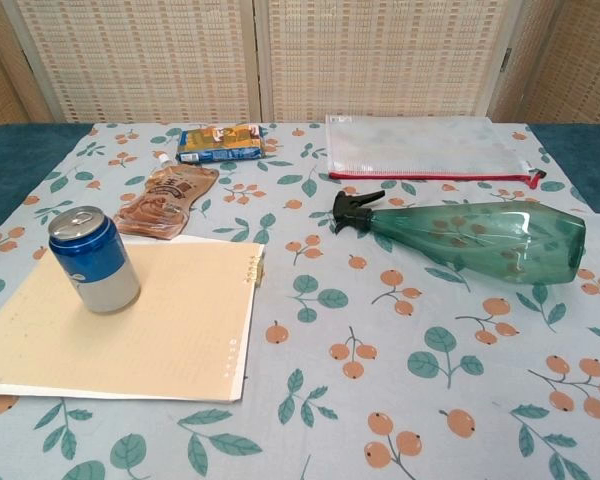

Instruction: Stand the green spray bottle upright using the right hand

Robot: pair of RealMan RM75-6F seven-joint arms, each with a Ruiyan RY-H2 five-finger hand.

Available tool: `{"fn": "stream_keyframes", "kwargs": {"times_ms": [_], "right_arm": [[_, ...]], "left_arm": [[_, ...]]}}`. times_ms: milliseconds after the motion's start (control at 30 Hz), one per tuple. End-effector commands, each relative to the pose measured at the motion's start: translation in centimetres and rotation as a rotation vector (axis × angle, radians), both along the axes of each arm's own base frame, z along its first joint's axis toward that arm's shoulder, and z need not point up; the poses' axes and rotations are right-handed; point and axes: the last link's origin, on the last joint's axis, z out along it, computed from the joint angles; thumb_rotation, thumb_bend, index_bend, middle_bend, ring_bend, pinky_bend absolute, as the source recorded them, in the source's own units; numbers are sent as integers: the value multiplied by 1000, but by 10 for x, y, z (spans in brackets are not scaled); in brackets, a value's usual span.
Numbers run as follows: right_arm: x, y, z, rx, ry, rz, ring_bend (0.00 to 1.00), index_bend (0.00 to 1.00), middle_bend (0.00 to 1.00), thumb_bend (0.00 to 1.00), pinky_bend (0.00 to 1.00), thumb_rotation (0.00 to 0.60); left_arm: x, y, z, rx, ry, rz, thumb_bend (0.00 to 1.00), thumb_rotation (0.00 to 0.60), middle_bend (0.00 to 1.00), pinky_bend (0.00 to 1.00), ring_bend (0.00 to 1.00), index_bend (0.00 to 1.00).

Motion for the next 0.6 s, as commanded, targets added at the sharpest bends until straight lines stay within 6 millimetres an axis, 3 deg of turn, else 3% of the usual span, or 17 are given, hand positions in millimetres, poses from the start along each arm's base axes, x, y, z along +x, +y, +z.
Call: {"fn": "stream_keyframes", "kwargs": {"times_ms": [33, 367, 467, 600], "right_arm": [[0, 1, 0, 3, -1, 0, 0, 137, 29, 54, 0, 600], [6, -5, 1, -57, -11, 24, 0, 191, 76, 54, 0, 600], [26, -15, 2, -155, -43, 51, 4, 255, 147, 53, 16, 600], [85, -38, -6, -163, -196, 110, 51, 320, 215, 53, 97, 600]], "left_arm": [[0, -1, 0, -2, 2, 1, 269, 600, 0, 0, 0, 0], [-2, 0, -1, -11, -9, 13, 269, 600, 0, 0, 0, 0], [-2, 1, 0, -15, -15, 19, 269, 600, 0, 0, 0, 0], [-1, 0, 0, -20, -14, 11, 270, 600, 0, 0, 0, 0]]}}
